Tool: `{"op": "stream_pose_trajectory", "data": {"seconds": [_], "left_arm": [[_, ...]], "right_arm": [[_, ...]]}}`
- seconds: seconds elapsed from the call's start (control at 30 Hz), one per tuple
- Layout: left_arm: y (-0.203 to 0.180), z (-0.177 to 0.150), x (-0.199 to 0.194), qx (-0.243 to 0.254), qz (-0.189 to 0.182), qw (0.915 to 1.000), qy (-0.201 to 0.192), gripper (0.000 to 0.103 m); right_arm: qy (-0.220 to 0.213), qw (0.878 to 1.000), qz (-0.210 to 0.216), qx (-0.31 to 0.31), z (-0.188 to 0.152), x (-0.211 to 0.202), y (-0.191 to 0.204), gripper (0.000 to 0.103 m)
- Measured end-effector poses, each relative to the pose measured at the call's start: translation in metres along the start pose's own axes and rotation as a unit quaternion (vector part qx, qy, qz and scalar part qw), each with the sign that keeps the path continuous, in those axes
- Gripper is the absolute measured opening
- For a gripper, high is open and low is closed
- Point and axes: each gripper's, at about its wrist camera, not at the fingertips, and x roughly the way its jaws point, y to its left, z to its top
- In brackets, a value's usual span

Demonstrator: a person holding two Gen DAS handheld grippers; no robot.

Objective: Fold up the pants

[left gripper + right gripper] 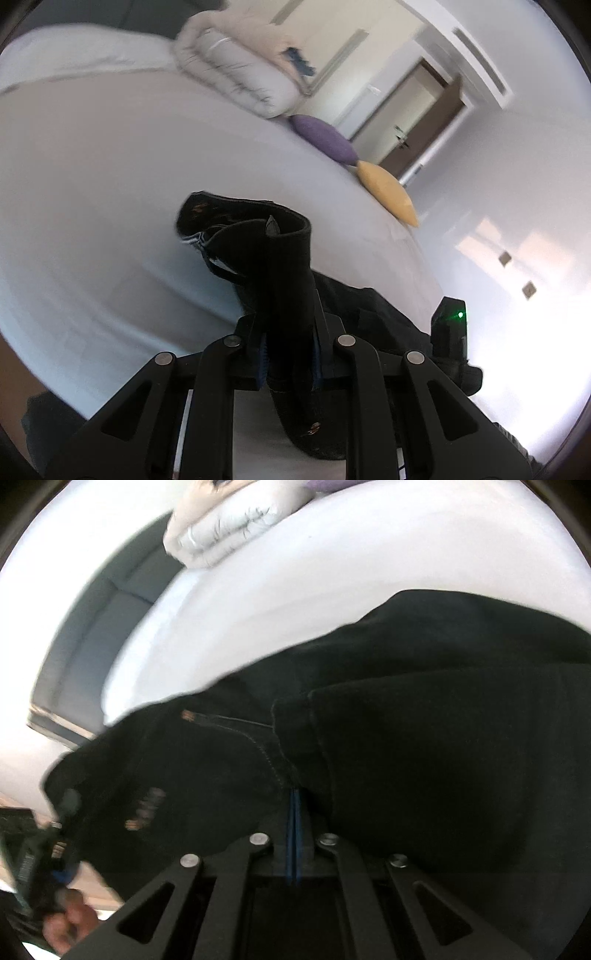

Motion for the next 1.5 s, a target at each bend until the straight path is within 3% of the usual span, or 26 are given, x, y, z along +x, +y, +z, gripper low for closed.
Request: {"op": "stream_pose_trajectory", "data": {"seconds": [0.07,0.13,0.27,0.47,0.57,0.7,0.9,0.93,1.0,1.03,1.07,1.23,1.5], "left_arm": [[-0.029,0.004,0.004,0.041,-0.003,0.9991,0.0,0.016],[-0.065,0.004,0.012,0.094,-0.01,0.9955,0.009,0.016],[-0.145,-0.025,0.05,0.224,-0.012,0.9734,0.048,0.016],[-0.203,-0.101,0.101,0.354,0.007,0.9287,0.11,0.016],[-0.21,-0.124,0.11,0.387,0.018,0.9136,0.122,0.016],[-0.218,-0.134,0.11,0.409,0.025,0.9051,0.112,0.016],[-0.222,-0.149,0.101,0.442,0.026,0.8919,0.093,0.016],[-0.222,-0.152,0.098,0.448,0.024,0.8893,0.091,0.016],[-0.223,-0.157,0.096,0.455,0.021,0.8855,0.091,0.016],[-0.219,-0.161,0.092,0.458,0.019,0.8842,0.092,0.016],[-0.219,-0.163,0.089,0.46,0.017,0.8834,0.091,0.016],[-0.219,-0.171,0.079,0.468,-0.006,0.8786,0.093,0.016],[-0.245,-0.202,0.081,0.508,-0.049,0.8525,0.111,0.014]], "right_arm": [[-0.021,0.997,0.059,0.039,-0.001,-0.022,-0.01,0.061],[-0.069,0.991,0.095,0.06,-0.001,-0.051,-0.023,0.075],[-0.075,0.975,0.177,0.115,0.003,-0.081,-0.064,0.075],[-0.079,0.966,0.198,0.145,0.005,-0.105,-0.114,0.084],[-0.068,0.966,0.209,0.134,0.008,-0.103,-0.117,0.085],[-0.036,0.979,0.17,0.107,0.015,-0.092,-0.108,0.086],[0.002,0.984,0.155,0.088,0.025,-0.079,-0.098,0.085],[0.005,0.984,0.153,0.086,0.026,-0.076,-0.095,0.081],[0.01,0.986,0.149,0.079,0.03,-0.07,-0.091,0.057],[0.013,0.986,0.146,0.078,0.032,-0.068,-0.089,0.032],[0.012,0.987,0.139,0.079,0.032,-0.068,-0.09,0.026],[-0.021,0.992,0.109,0.068,0.02,-0.091,-0.096,0.017],[-0.056,0.993,0.062,0.082,0.009,-0.131,-0.127,0.016]]}}
